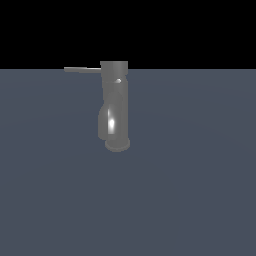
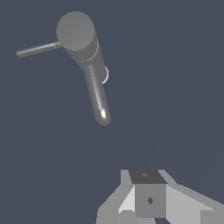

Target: Turn on the faucet by rotating a designated handle.

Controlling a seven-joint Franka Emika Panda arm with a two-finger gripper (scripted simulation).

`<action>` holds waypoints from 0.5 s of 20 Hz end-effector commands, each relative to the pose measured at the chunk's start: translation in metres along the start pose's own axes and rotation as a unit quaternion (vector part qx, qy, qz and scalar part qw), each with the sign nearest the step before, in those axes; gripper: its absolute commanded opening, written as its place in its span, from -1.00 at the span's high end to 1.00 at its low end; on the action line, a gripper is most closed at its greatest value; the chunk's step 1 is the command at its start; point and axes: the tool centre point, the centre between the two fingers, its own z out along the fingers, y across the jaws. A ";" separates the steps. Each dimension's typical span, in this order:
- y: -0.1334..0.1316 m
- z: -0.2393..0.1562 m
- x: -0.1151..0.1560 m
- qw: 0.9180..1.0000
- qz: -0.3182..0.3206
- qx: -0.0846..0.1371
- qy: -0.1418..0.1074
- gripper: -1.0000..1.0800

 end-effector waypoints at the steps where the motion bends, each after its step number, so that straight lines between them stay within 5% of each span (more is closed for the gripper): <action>1: -0.007 0.003 0.011 1.000 0.023 0.008 -0.004 1.00; 10: -0.037 0.020 0.058 0.992 0.123 0.033 -0.025 1.00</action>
